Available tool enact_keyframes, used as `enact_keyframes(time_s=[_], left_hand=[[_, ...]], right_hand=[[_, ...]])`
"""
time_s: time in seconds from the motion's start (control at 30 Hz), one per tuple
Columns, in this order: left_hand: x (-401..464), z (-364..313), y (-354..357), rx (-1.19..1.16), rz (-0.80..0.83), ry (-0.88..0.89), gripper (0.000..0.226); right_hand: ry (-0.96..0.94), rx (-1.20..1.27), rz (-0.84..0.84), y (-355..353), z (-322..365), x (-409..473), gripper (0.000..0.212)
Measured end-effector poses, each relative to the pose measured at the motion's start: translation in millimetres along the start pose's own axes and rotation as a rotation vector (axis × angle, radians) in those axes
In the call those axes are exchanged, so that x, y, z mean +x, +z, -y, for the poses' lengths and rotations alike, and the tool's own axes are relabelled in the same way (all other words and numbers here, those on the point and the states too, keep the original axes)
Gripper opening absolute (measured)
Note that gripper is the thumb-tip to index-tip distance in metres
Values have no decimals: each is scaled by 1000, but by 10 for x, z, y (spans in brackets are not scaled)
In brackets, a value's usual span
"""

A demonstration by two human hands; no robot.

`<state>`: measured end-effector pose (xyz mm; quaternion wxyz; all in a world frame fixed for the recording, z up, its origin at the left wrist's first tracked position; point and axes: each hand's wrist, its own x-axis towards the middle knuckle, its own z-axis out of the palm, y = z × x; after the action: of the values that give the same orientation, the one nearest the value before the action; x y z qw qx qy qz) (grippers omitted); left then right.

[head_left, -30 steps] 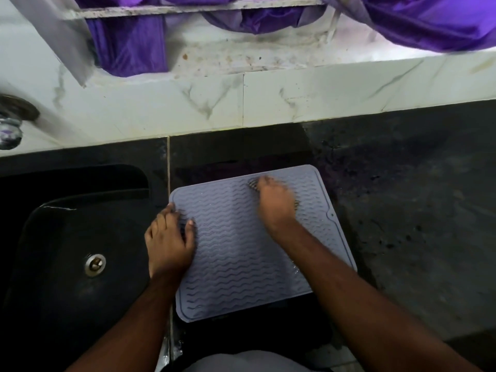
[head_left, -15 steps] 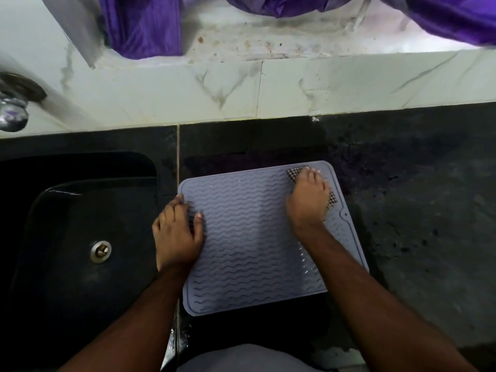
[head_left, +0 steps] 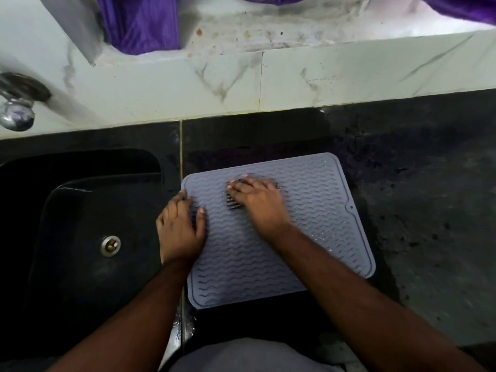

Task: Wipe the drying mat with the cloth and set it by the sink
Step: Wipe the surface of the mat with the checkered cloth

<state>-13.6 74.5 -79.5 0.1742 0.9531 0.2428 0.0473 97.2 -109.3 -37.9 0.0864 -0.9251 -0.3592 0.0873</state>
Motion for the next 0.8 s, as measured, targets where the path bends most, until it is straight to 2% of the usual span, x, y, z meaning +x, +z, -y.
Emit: enact_keyframes(time_s=[0.2,0.4,0.47,0.6,0.7,0.8], left_hand=[[-10,31,17,-26,-9,25,45],[-10,15,2,-34,1,22,46],[-8,13,0,-45,4,17,44],[-9,6,0,-47,5,14,40],[-11,6,-2,-27,13,11,46],[-10,-1,-14,-27,12,15,47]], right_hand=[[306,-138,-12,-238,-687,-258,57],[609,-214,4,-397,-1044,-359,45],[648,-190,-26,-467,-1044,-367,46],[417,5,-139,-452,-610,-217,68],[209,27,-61,-161,-230,-75,64],[134,-52,-9,4,-236,-154,63]])
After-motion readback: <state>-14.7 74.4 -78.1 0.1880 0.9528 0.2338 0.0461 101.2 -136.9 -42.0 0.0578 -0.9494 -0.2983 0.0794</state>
